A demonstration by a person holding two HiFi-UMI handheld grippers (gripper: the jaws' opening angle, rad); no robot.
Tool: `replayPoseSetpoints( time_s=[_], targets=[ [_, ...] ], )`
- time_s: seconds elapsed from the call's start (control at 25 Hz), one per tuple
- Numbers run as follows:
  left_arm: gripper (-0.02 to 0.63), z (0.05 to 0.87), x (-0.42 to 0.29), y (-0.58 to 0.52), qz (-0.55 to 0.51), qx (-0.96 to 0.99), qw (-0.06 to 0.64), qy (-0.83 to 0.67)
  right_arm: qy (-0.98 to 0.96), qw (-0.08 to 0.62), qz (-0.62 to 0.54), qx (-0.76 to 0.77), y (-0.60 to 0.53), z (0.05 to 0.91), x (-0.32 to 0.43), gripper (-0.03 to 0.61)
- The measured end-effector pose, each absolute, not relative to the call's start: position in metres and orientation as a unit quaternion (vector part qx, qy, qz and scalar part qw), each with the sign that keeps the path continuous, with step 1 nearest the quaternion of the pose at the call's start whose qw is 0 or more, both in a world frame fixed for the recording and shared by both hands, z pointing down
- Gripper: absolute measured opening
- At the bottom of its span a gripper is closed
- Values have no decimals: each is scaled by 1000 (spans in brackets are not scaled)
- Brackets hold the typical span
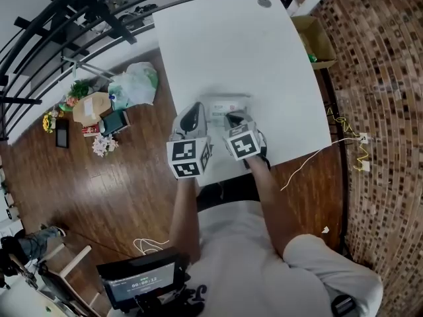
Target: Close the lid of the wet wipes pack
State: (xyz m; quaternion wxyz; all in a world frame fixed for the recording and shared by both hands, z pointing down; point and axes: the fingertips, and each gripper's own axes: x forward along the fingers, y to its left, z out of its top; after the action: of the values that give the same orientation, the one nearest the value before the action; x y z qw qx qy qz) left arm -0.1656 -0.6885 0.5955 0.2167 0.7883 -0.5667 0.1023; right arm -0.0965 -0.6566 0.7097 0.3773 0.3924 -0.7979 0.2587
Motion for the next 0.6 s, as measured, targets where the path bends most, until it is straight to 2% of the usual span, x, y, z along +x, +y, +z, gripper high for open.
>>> replayPoseSetpoints(
  time_s=[0.4, 0.6],
  targets=[
    [15, 603, -169, -688, 105, 786, 222, -568, -788, 455, 186, 370, -656, 719, -100, -10],
    [15, 602, -170, -687, 107, 786, 221, -568, -786, 456, 190, 372, -657, 719, -101, -10]
  ],
)
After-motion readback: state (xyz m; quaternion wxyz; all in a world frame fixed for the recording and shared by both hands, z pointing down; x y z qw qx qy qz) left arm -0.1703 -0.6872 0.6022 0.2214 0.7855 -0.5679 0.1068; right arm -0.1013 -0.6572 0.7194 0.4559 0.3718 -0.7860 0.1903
